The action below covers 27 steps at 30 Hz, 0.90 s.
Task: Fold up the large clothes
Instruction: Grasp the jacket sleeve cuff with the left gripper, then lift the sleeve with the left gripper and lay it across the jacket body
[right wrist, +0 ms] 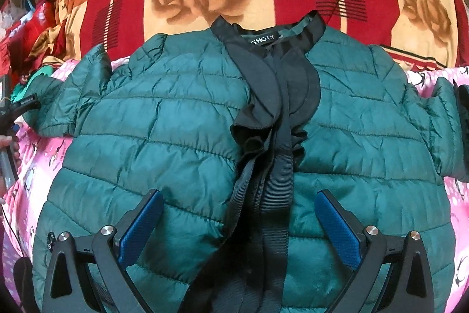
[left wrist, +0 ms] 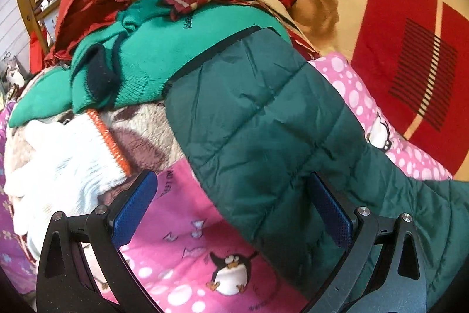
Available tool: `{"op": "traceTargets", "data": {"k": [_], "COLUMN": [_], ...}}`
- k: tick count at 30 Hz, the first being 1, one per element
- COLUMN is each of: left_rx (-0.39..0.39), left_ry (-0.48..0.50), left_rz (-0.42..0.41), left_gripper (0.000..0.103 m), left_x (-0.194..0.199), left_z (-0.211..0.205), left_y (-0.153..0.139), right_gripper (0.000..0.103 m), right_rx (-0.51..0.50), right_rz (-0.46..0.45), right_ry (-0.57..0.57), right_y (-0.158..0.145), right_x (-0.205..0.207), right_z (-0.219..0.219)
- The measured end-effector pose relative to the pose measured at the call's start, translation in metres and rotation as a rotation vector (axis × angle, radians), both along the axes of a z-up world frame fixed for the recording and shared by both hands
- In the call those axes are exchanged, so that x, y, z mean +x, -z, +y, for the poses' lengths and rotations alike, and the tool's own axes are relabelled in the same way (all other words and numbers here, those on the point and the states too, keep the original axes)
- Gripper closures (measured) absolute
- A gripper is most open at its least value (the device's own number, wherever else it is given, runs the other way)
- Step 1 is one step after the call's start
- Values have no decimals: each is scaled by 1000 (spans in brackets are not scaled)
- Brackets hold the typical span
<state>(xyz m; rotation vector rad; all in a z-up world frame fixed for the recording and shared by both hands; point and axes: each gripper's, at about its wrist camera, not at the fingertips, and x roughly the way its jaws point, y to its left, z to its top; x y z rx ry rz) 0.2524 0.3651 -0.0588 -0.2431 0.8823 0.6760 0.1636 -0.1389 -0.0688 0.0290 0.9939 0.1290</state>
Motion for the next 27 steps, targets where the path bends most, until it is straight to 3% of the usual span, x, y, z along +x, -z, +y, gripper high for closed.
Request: {"op": "traceTargets", "data": {"k": [6, 8, 11, 13, 15, 18, 27], "left_rx": [-41, -68, -74, -91, -99, -92, -167], "left_ry": [23, 32, 65, 109, 133, 185, 263], "left_rz": [-13, -35, -71, -86, -105, -137, -235], "left_gripper": [3, 17, 47, 77, 86, 88, 88], "left_x": [12, 14, 14, 13, 9, 0, -34], "left_z": [9, 14, 13, 11, 5, -4, -34], "left_y": [5, 6, 3, -1, -8, -22, -51], "right_gripper": [0, 0, 0, 0, 0, 0, 0], "right_rx": [-1, -5, -8, -3, 3, 16, 3], "right_rz": [-1, -2, -6, -7, -12, -10, -15], "right_ry": [8, 12, 24, 35, 50, 70, 98], "right_y": [1, 1, 0, -1, -2, -2, -8], "right_x": [-1, -2, -4, -6, -8, -10, -17], "right_z": [-3, -4, -9, -13, -18, -25, -38]}}
